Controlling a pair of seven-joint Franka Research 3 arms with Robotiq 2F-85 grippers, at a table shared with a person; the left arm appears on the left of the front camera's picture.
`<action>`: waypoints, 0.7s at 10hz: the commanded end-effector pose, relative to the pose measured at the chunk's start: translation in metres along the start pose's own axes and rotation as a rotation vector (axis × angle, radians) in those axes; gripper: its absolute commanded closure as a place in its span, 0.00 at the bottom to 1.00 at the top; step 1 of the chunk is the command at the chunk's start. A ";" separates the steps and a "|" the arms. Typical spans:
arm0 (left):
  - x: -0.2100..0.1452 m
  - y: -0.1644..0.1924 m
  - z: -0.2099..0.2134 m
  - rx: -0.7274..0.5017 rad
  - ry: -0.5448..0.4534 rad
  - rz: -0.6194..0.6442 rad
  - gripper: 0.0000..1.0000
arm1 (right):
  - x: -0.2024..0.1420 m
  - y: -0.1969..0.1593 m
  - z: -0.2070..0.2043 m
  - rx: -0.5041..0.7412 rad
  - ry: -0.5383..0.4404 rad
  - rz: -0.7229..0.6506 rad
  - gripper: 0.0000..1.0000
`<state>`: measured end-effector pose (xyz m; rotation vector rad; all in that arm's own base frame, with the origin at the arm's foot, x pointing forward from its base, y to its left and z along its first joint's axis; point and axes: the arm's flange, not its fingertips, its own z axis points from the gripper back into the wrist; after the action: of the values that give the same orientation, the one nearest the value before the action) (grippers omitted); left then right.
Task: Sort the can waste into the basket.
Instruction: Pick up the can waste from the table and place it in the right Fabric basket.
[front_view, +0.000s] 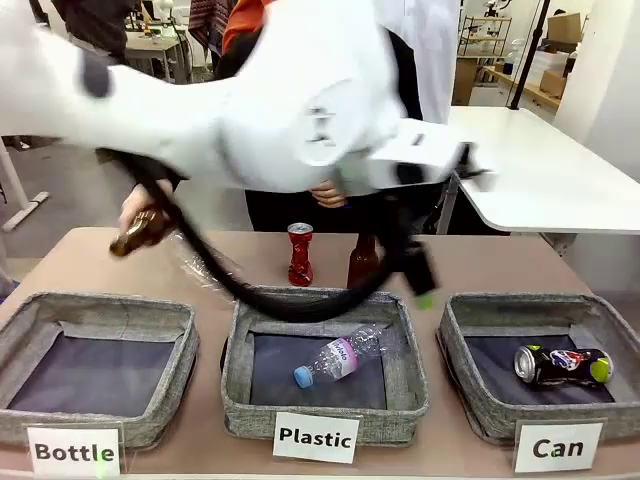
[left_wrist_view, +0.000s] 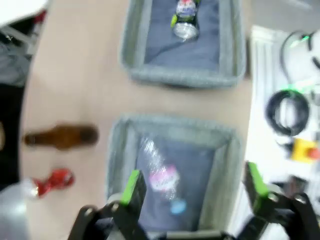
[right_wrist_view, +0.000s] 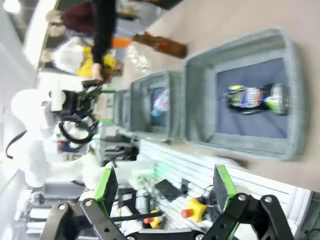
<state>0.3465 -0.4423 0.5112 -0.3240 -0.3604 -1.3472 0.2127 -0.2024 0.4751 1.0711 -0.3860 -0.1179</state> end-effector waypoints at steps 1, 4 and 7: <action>-0.066 0.004 0.026 0.027 -0.055 0.014 0.00 | 0.004 0.016 -0.010 0.069 0.043 -0.047 0.00; -0.077 0.013 0.036 0.005 -0.194 -0.016 0.00 | 0.003 0.015 -0.019 0.071 0.048 -0.061 0.00; -0.087 0.017 0.037 -0.034 -0.212 -0.016 0.00 | 0.000 0.017 -0.026 0.050 0.041 -0.070 0.00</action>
<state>0.3431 -0.3592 0.5137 -0.4554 -0.5009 -1.3245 0.2192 -0.1811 0.4774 1.1433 -0.3162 -0.1113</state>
